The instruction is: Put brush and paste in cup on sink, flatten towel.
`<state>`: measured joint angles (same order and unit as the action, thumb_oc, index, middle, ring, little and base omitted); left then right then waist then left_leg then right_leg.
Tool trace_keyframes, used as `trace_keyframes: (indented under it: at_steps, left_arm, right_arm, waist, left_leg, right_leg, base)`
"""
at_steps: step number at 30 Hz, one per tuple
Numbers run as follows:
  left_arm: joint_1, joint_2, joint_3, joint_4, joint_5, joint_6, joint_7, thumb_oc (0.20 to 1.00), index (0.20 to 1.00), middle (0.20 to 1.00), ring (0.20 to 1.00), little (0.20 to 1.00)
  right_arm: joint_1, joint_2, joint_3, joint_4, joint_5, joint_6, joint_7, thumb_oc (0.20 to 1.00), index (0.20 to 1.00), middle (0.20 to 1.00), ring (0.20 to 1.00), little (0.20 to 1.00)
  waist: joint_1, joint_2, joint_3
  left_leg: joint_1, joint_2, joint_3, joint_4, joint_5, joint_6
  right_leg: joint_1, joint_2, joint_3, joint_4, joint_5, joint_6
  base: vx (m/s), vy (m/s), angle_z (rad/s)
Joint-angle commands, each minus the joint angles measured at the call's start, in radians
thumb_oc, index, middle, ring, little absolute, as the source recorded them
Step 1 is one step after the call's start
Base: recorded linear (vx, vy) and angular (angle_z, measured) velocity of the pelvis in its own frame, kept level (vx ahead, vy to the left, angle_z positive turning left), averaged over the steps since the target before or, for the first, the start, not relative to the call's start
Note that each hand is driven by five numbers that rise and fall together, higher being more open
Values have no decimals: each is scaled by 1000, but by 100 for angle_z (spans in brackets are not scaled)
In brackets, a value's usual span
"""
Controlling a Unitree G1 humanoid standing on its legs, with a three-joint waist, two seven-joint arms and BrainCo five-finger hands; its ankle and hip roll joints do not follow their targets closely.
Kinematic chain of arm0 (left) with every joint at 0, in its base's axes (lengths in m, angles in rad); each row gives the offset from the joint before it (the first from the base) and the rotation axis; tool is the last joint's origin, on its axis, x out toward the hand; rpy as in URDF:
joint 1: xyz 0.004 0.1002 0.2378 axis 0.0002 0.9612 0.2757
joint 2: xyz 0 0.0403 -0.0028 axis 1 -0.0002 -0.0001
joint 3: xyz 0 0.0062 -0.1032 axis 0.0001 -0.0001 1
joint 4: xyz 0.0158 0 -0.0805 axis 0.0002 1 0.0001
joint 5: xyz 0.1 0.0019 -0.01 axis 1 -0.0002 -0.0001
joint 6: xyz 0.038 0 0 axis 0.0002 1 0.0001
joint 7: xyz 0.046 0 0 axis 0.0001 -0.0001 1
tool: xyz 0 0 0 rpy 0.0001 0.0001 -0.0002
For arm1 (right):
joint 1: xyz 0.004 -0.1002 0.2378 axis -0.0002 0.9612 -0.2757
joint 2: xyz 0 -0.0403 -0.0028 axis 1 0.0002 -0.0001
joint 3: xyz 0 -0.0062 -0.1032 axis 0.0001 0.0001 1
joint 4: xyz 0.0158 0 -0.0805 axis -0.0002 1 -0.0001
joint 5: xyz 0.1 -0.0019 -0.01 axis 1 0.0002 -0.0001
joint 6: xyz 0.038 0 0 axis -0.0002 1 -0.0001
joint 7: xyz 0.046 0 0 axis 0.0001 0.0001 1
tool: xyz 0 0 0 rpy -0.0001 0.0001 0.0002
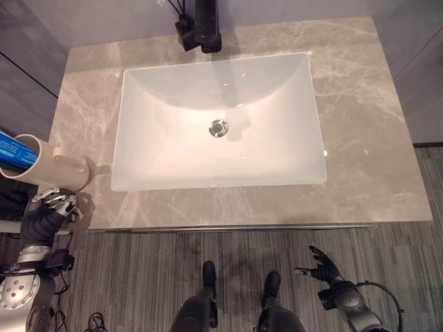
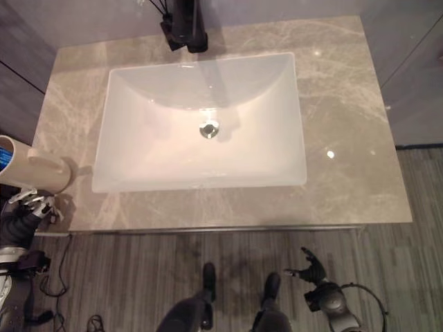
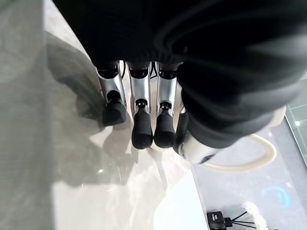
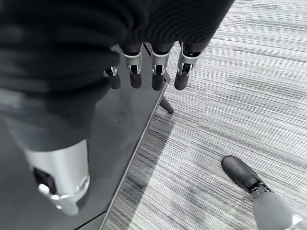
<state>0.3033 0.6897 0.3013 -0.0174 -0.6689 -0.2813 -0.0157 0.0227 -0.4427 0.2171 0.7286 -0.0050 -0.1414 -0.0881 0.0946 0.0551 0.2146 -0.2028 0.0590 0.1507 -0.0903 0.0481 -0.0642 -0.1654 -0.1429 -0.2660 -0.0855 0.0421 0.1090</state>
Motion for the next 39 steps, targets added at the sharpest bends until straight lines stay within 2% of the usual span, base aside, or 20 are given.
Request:
trace_keyframes:
  at_steps: [1, 14, 24, 31, 39]
  left_arm:
    - [-19, 76, 54, 27, -8, -49, 22, 200, 200, 200, 200, 200]
    - [-52, 104, 74, 50, 15, -55, 46, 200, 200, 200, 200, 200]
    - [-130, 125, 47, 104, 41, -60, 75, 200, 200, 200, 200, 200]
    - [-204, 130, -17, 139, 63, -51, 87, 200, 200, 200, 200, 200]
    - [-129, 100, -25, 51, 106, -39, 25, 200, 200, 200, 200, 200]
  right_arm:
    - [-39, -8, 21, 7, 7, -15, -22, 1000, 1000, 1000, 1000, 1000]
    - [-47, -3, 28, 6, 5, -14, -22, 1000, 1000, 1000, 1000, 1000]
    - [-63, 12, 40, 13, 34, -15, -21, 1000, 1000, 1000, 1000, 1000]
    - [-76, 14, 60, 2, 39, -4, -25, 1000, 1000, 1000, 1000, 1000]
    - [-61, 18, 37, 87, 31, 8, -16, 1000, 1000, 1000, 1000, 1000]
  waist:
    - [-15, -67, 9]
    - [-24, -80, 16]
    - [-30, -82, 22]
    - [-42, -85, 4]
    - [-30, -85, -45]
  left_leg:
    - [-85, -32, -20, 110, 1, 20]
    - [-106, -32, -12, 120, -3, 20]
    - [-113, -32, -4, 107, 3, 20]
    - [-76, -30, -1, 66, 14, 18]
    - [-6, -26, -15, 59, 0, 22]
  right_leg:
    - [7, -123, 55, -2, 99, 82]
    - [-18, -119, 69, -2, 109, 83]
    - [-45, -116, 85, -2, 116, 88]
    - [-33, -112, 89, -2, 113, 88]
    - [37, -105, 78, 1, 87, 80]
  base:
    - [0, 0, 0]
    - [0, 0, 0]
    - [-1, 2, -1]
    - [3, 3, -1]
    - [18, -2, -2]
